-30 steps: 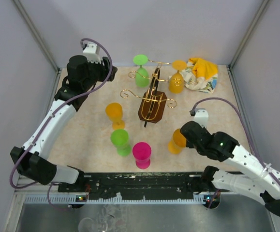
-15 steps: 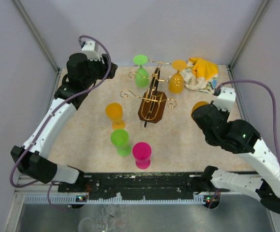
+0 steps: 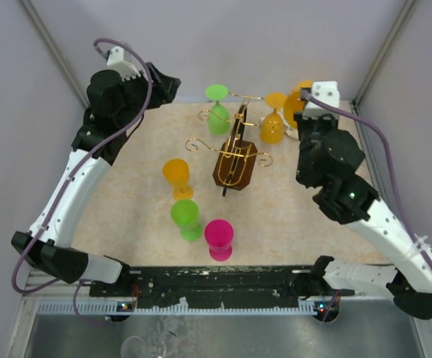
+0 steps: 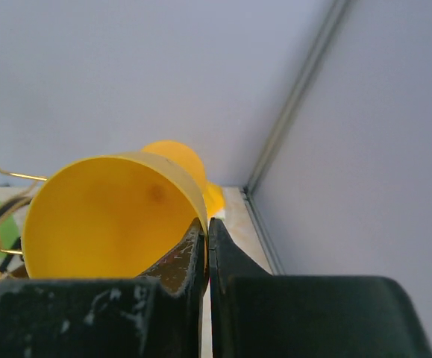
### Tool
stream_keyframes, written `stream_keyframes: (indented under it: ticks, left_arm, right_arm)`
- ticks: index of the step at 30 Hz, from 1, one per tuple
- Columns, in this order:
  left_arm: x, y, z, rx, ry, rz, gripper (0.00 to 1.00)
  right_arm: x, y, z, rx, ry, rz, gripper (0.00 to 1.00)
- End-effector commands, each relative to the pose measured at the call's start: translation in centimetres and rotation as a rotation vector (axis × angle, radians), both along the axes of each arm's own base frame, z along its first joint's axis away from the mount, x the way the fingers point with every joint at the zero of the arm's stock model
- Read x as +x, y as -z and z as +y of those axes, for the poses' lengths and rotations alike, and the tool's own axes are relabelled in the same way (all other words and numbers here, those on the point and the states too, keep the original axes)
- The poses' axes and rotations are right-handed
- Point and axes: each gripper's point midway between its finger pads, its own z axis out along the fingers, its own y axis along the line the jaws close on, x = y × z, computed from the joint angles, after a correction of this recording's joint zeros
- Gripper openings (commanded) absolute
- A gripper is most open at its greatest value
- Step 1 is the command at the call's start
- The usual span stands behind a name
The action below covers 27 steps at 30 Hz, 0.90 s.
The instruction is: Place the wine glass upside down on the wine glass rack
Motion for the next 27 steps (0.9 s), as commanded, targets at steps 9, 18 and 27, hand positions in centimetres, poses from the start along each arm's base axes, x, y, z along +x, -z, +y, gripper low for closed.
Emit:
stream_keyframes:
  ticks: [9, 18, 27]
  left_arm:
    - [-1.4, -5.6, -2.1, -0.425, 0.057, 0.077, 0.73]
    - [-2.3, -6.1, -3.5, -0.723, 0.131, 0.182, 0.71]
    - [-3.1, -6.1, -3.6, -0.822, 0.151, 0.22, 0.7]
  right_arm:
    - [2.0, -7.6, 14.1, 0.093, -0.638, -0.422, 0.0]
    - [2.1, -6.2, 18.7, 0.137, -0.788, -0.577, 0.0]
    - [2.9, -4.5, 20.7, 0.126, -0.774, -0.621, 0.0]
